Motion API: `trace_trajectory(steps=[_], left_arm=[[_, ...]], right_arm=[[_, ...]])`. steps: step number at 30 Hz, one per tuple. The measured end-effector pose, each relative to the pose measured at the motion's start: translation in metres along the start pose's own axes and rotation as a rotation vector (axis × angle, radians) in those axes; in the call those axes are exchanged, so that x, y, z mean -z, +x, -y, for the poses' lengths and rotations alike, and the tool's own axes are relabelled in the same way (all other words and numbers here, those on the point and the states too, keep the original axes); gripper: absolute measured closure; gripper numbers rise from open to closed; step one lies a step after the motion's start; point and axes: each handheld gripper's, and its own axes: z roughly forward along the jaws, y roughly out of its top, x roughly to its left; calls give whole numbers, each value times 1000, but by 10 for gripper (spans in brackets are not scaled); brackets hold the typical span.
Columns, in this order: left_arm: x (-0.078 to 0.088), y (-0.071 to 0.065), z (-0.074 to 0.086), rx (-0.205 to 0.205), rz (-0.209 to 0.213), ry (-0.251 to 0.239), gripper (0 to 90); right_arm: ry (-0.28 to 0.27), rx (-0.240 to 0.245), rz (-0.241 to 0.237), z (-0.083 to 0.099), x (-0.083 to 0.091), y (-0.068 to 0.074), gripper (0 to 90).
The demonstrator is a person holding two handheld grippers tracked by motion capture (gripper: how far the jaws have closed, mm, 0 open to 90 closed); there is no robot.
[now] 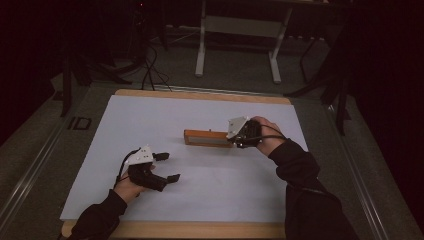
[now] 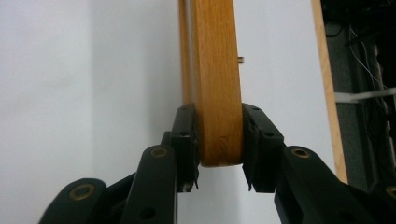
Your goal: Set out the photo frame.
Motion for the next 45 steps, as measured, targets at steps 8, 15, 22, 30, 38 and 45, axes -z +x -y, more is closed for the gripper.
trace_trajectory(steps=[8, 15, 22, 30, 38, 45], left_arm=[[-4, 1, 7, 11, -1, 7, 85], [-6, 1, 10, 14, 9, 9, 85], [-9, 0, 12, 11, 12, 8, 85], [-10, 0, 12, 9, 18, 6, 85], [-10, 2, 13, 13, 23, 5, 85], [-10, 2, 14, 12, 24, 5, 85]], right_arm=[[-2, -68, 3, 1, -8, -21, 656], [-2, -118, -1, 2, -16, -36, 644], [9, -106, -3, 2, -21, -43, 624], [20, -117, 3, 3, -28, -51, 583], [31, -184, 24, 5, -33, -56, 547], [50, -218, 61, 7, -41, -59, 489]])
